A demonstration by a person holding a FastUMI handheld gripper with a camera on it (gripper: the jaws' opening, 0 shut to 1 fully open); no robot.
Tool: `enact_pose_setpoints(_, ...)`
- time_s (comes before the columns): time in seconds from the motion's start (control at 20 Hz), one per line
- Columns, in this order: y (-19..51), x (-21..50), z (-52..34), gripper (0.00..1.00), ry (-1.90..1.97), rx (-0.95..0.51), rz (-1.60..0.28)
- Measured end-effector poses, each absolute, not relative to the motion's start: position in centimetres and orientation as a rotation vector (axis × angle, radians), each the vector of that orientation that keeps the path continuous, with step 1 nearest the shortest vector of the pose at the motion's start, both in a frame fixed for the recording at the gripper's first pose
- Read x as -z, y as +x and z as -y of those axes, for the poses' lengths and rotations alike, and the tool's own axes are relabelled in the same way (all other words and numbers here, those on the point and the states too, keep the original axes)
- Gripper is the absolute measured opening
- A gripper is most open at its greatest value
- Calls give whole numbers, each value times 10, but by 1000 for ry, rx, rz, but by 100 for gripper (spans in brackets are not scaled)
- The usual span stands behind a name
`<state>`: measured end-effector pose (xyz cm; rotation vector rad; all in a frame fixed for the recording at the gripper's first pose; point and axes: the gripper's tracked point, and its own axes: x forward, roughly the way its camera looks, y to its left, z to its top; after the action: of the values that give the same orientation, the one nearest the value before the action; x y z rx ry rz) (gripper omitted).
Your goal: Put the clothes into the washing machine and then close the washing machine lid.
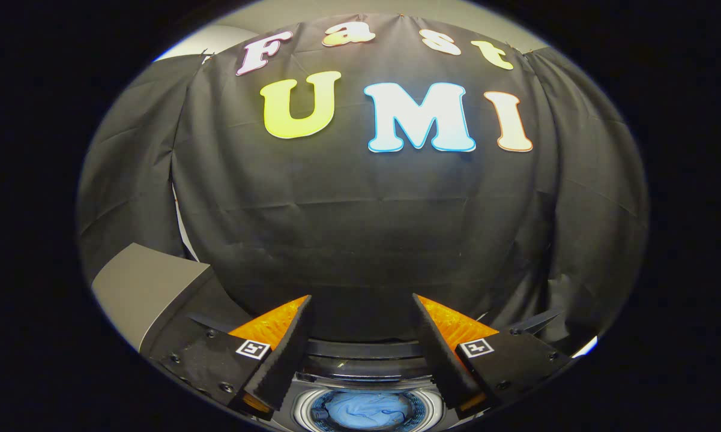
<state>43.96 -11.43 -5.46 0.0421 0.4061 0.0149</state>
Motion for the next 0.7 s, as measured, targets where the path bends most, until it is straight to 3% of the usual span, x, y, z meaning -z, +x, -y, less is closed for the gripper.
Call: enact_pose_setpoints(0.7, 392, 56, 113, 99, 44, -12, -259)
